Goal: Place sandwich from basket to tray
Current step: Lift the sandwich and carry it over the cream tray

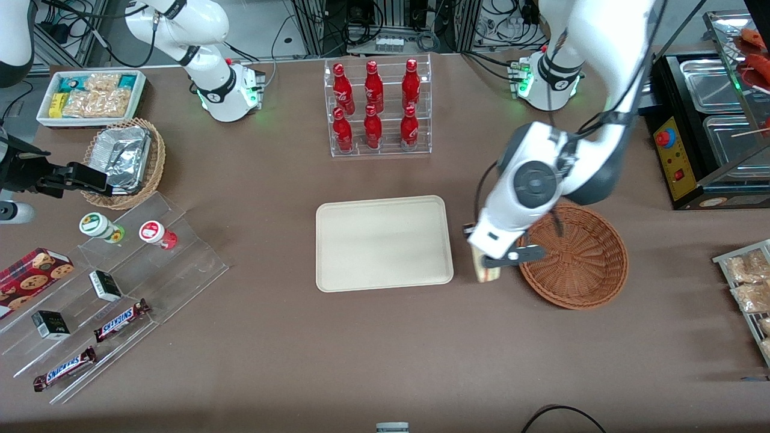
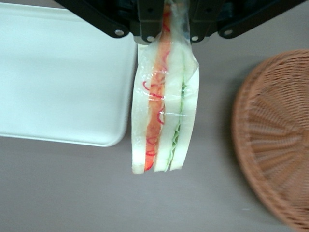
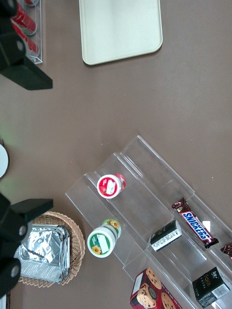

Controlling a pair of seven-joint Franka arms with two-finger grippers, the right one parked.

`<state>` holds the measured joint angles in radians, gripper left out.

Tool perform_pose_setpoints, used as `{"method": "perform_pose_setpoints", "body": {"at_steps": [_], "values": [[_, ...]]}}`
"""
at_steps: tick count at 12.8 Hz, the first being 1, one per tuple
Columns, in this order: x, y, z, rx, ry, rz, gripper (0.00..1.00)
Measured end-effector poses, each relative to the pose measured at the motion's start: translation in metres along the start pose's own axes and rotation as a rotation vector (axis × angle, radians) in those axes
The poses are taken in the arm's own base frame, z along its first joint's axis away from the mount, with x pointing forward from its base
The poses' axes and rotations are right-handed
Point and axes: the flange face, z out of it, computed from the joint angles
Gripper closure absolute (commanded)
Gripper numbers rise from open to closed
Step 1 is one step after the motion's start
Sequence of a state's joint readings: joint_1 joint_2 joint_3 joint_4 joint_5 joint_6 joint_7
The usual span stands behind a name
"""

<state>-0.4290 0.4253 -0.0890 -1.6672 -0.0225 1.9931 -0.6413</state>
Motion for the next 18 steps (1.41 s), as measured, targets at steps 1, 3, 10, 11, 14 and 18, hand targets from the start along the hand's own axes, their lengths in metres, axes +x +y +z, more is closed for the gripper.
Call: {"method": "perform_pose_setpoints", "body": {"at_steps": [1,3,10,11,14,18], "values": [[-0.003,0.019,0.008,0.001,-0.002,0.021,1.0],[-0.011,0.058,0.026,0.002,-0.006,0.06,1.0],[-0.053,0.17,0.076,0.004,-0.003,0.074,1.0],[-0.055,0.177,0.079,0.007,-0.007,0.073,1.0],[-0.058,0.192,0.09,0.034,-0.031,0.053,1.0],[-0.064,0.202,0.107,0.047,-0.041,0.06,1.0]]}}
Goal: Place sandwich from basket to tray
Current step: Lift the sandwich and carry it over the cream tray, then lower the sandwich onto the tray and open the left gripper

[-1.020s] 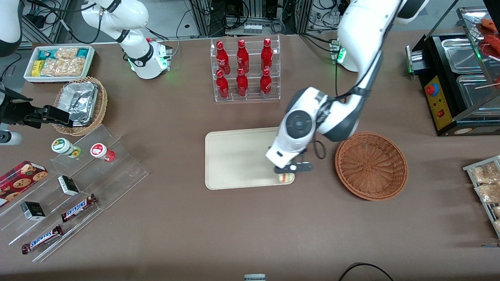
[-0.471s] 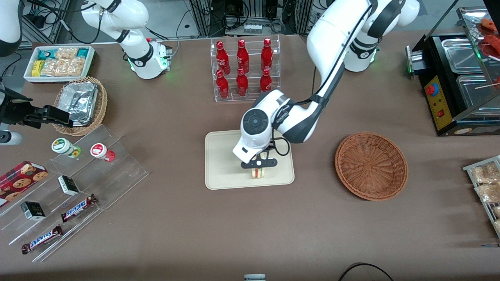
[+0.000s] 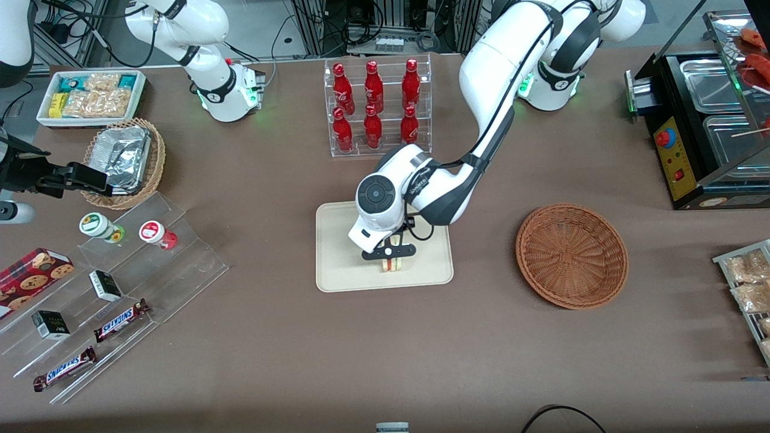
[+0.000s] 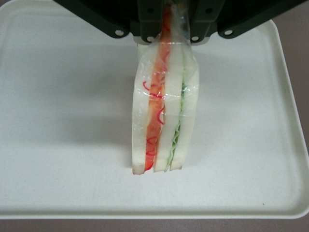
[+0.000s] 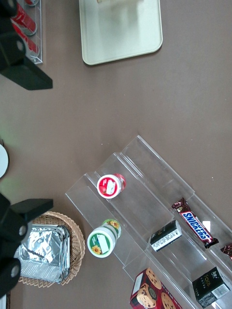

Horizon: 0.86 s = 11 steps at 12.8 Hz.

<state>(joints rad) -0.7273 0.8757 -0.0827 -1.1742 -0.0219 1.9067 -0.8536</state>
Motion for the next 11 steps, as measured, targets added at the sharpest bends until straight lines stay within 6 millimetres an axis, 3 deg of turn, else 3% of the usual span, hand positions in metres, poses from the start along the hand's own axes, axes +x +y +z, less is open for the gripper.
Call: {"method": "perform_pose_setpoints", "body": {"at_steps": [9,10,11], "values": [[0.0,0.0,0.011,0.012,-0.008,-0.071,0.98],[0.001,0.001,0.014,0.014,-0.01,-0.072,0.83],[0.0,0.001,0.018,0.016,-0.012,-0.07,0.62]]}}
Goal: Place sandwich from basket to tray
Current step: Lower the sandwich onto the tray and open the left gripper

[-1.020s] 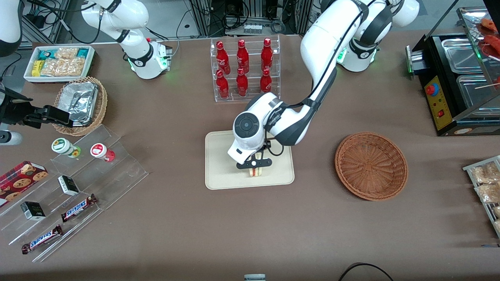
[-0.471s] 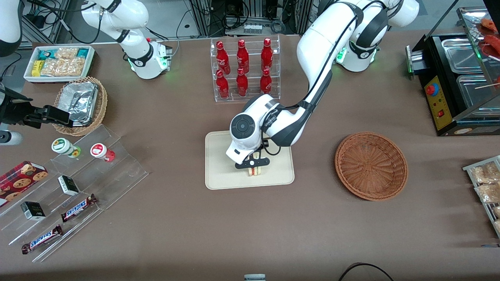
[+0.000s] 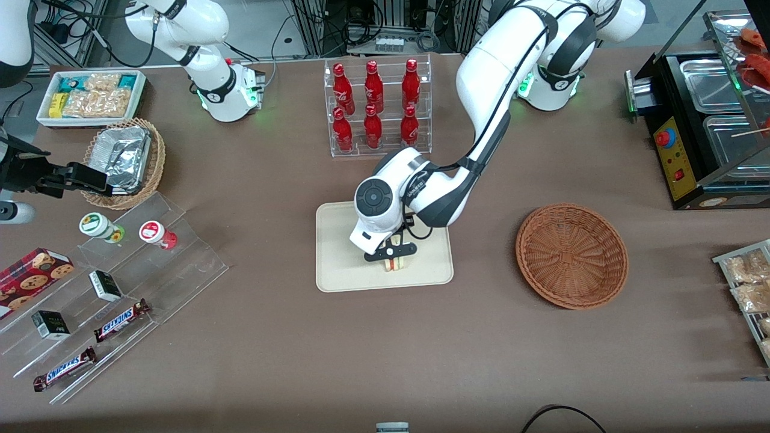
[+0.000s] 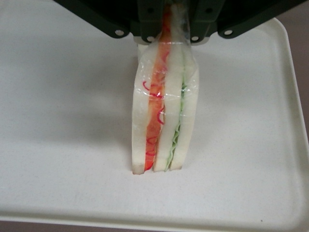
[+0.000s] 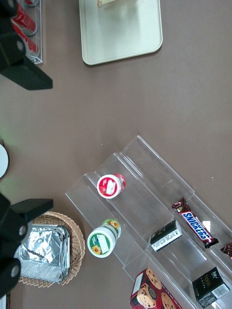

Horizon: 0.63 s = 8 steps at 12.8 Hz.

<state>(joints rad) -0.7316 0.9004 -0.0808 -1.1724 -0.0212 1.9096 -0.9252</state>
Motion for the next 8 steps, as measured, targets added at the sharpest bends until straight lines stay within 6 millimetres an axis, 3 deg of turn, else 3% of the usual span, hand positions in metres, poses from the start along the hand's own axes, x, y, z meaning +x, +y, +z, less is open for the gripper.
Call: {"method": "perform_pose_setpoints", "body": {"at_steps": [1,2,8], "values": [[-0.001,0.001,0.004,0.003,0.001,0.003,0.22],[-0.002,0.002,0.006,0.006,0.002,0.006,0.0],[0.0,0.006,-0.007,-0.013,0.023,0.009,0.0]]}}
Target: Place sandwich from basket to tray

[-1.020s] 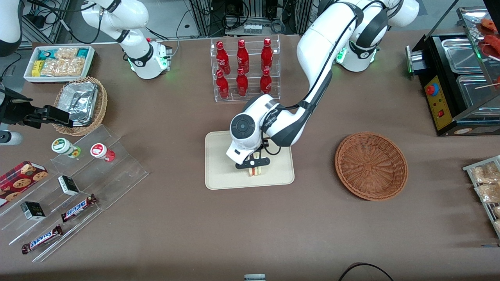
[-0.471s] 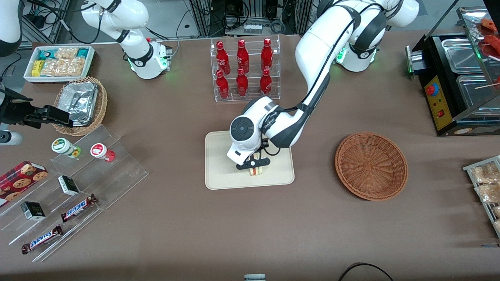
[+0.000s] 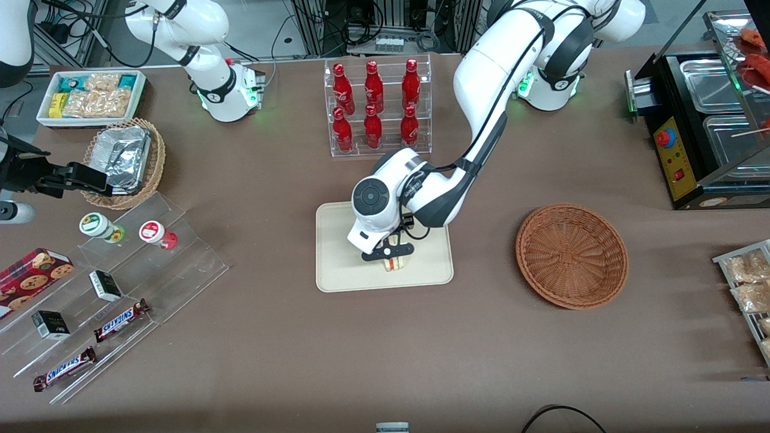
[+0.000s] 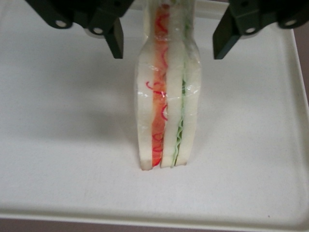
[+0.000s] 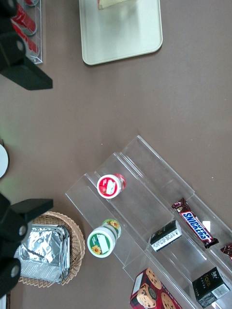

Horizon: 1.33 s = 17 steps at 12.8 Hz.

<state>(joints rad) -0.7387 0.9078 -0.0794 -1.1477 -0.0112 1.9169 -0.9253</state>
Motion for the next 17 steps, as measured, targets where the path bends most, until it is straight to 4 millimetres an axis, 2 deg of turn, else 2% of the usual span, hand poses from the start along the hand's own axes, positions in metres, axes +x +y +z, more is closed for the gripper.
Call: {"method": "perform_pose_setpoints", "body": {"at_steps": [7,10,13,17], "values": [[0.003,-0.002,-0.045,-0.041,0.041,-0.005,0.0],[0.013,-0.014,-0.062,-0.038,0.042,-0.024,0.0],[0.034,-0.041,-0.084,-0.03,0.039,0.024,0.0],[0.078,-0.11,-0.135,-0.026,0.027,0.066,0.0]]}}
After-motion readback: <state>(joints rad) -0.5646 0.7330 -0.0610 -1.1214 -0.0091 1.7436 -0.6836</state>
